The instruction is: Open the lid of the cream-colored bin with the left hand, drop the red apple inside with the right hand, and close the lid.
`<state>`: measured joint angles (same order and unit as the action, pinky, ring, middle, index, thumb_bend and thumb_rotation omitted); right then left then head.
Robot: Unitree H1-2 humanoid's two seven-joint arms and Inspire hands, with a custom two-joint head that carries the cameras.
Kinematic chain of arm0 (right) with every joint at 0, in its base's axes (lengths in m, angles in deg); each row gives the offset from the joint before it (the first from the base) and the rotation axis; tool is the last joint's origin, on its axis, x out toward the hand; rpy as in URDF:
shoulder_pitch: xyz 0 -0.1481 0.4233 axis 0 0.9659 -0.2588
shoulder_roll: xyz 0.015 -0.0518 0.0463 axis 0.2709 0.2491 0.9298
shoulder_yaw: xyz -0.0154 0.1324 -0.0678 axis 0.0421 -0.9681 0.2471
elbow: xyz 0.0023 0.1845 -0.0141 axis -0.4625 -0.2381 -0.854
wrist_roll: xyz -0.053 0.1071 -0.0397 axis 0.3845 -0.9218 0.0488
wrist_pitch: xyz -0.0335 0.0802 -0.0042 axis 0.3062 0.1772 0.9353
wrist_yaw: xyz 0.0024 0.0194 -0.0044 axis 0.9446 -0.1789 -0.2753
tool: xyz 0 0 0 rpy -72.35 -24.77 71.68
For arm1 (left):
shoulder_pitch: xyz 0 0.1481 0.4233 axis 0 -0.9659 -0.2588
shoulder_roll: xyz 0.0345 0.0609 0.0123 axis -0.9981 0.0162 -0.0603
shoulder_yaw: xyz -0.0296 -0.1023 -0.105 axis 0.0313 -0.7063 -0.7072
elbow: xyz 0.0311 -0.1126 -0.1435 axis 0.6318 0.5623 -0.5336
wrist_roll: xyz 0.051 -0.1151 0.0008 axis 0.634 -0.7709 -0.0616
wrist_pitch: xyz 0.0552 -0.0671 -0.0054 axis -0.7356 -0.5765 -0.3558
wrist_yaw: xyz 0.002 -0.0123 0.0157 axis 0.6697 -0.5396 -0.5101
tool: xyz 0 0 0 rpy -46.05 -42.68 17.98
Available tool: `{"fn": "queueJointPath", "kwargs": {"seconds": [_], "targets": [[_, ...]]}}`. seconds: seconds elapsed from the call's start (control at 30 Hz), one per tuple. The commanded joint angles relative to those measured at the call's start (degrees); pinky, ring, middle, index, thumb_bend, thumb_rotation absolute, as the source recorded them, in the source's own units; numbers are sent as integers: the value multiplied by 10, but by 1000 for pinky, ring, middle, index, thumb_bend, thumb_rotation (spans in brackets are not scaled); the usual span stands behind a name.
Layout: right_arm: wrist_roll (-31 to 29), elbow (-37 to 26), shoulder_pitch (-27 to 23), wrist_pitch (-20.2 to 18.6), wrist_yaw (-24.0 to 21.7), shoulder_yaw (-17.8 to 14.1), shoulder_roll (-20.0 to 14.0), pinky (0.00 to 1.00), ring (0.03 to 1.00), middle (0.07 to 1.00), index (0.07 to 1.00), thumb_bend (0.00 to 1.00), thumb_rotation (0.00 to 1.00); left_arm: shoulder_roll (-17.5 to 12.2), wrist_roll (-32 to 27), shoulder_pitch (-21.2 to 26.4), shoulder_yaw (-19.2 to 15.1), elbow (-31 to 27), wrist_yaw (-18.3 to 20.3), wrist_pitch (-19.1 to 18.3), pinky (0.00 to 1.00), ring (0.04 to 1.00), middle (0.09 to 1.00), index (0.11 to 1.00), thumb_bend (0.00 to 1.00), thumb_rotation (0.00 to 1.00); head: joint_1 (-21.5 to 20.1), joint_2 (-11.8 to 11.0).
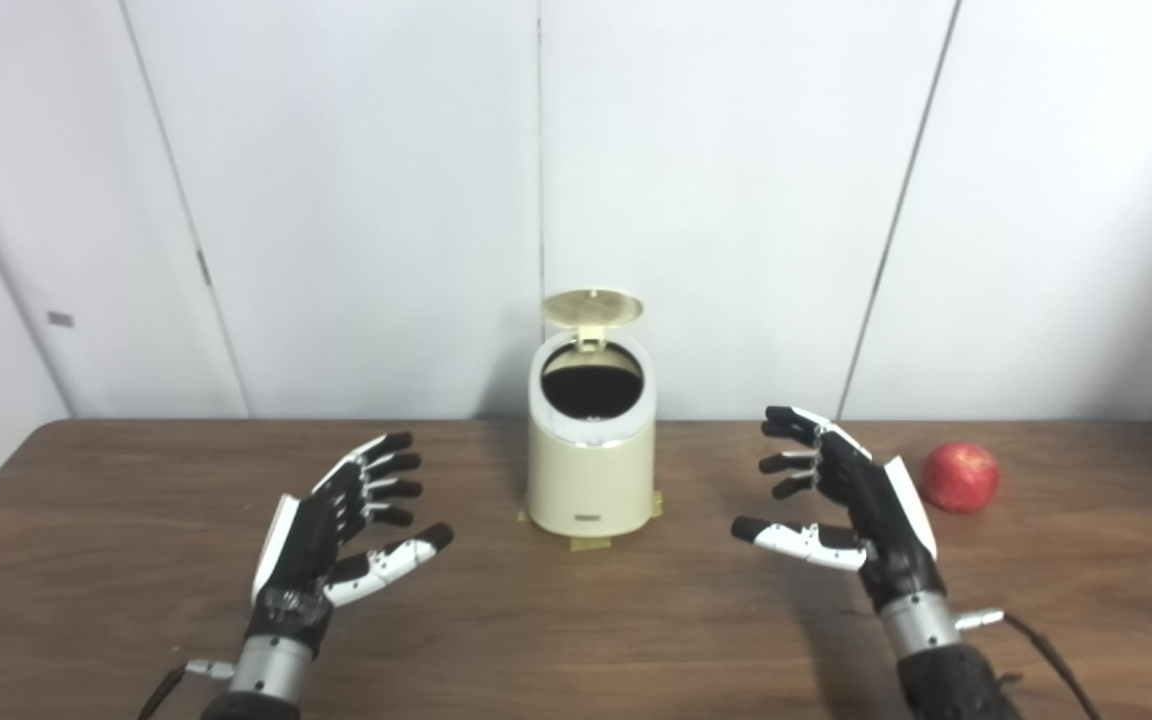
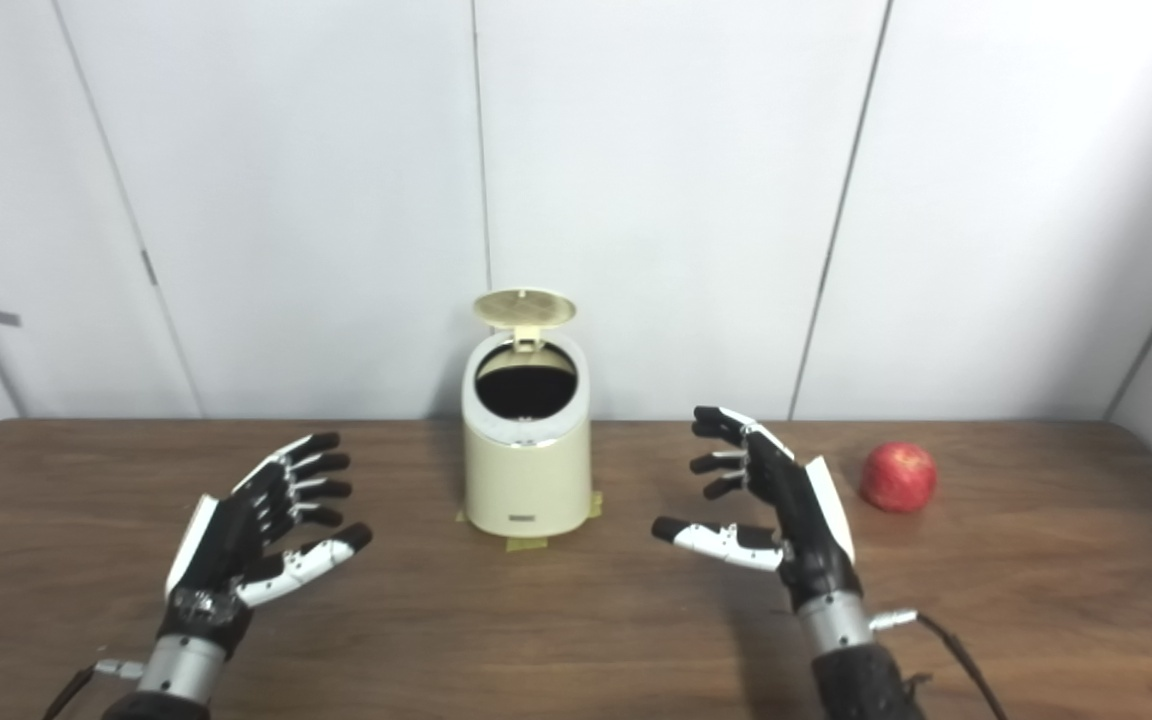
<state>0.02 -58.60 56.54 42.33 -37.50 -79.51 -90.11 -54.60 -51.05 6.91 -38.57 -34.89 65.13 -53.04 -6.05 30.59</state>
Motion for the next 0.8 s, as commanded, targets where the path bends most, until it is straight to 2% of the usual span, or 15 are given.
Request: {"fn": "queueJointPath", "kwargs": {"seconds": [0.0,0.13,0.27,0.4,0.5,0.6,0.67,0.77], "targets": [[5,-40,-39,-10,-13,-14,-39,551,660,769,764,829,221,-6,3,10,0,-2,0,28,619,713,777,829,732,131,-22,-7],[29,-109,-46,-89,-25,-27,-79,553,669,782,769,829,163,-15,-7,7,-6,13,7,44,616,716,780,832,729,115,-81,-27],[43,-141,-50,-150,-27,-43,-107,552,682,780,768,802,125,-28,-16,6,-11,25,17,55,648,727,795,842,699,93,-127,-43],[41,-123,-54,-166,-2,-76,-114,562,701,756,752,792,130,-35,-29,9,-18,34,28,59,674,749,810,851,665,21,-166,-53],[50,-109,-55,-191,10,-97,-123,607,736,759,770,791,146,-38,-20,12,-19,31,23,48,637,737,799,831,660,2,-176,-53],[60,-95,-54,-203,15,-106,-137,696,789,799,804,790,153,-41,-9,14,-19,28,18,41,630,730,791,823,659,5,-179,-53],[56,-79,-56,-208,15,-112,-145,743,823,818,824,783,112,-40,-9,14,-20,24,18,38,630,730,789,818,654,0,-179,-53],[64,-50,-59,-224,-1,-102,-172,746,835,847,859,793,142,-39,-6,13,-21,15,17,28,639,734,792,821,645,0,-180,-52]]}}
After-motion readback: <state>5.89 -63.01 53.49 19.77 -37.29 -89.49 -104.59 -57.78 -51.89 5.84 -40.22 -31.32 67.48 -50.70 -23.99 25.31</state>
